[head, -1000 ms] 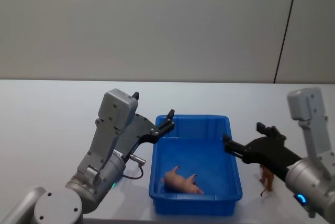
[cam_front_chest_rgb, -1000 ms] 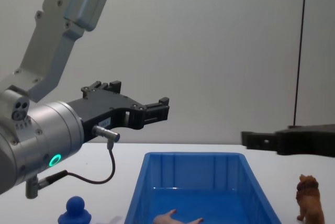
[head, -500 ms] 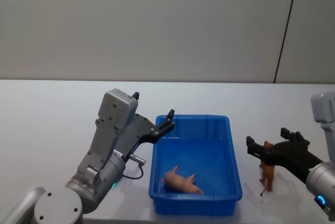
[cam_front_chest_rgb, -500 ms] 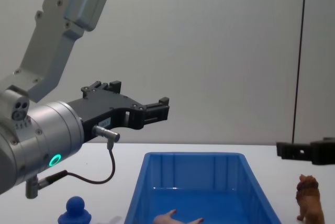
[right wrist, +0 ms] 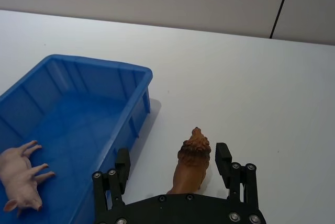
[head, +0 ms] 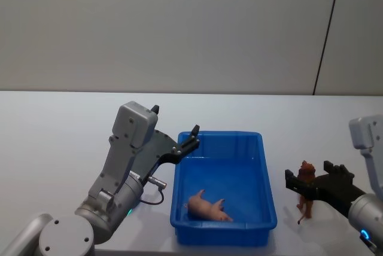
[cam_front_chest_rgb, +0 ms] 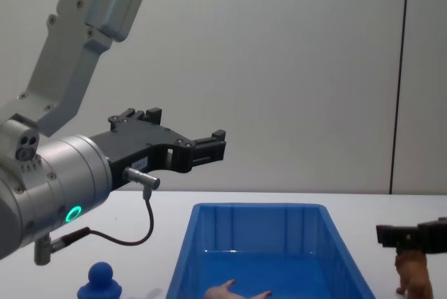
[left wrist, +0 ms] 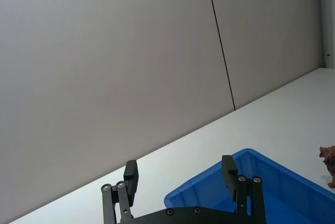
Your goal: Pick up the two dolls from the table and place them into the box.
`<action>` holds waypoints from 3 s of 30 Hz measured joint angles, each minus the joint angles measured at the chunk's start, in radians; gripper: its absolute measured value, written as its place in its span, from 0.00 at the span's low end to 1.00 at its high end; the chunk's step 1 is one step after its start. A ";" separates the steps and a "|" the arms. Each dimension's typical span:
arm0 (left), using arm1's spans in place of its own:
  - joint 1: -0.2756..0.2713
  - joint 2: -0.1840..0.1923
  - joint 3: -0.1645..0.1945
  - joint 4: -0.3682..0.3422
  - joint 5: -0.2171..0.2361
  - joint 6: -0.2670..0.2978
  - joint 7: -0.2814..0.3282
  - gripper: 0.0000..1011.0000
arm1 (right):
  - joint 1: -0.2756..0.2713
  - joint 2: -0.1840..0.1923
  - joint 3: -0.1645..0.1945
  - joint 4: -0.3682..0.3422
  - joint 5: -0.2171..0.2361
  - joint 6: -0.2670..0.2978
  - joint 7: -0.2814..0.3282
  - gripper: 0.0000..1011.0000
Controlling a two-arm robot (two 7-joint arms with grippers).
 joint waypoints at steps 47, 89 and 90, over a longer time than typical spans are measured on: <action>0.000 0.000 0.000 0.000 0.000 0.000 0.000 0.99 | 0.047 -0.073 -0.028 0.146 -0.083 0.046 -0.080 0.57; 0.000 0.000 0.000 0.000 0.000 0.000 0.000 0.99 | 0.070 -0.126 -0.055 -0.049 -0.045 0.009 0.016 0.35; 0.000 0.000 0.000 0.000 0.000 0.000 0.000 0.99 | 0.072 -0.130 -0.060 -0.049 -0.053 0.013 0.020 0.37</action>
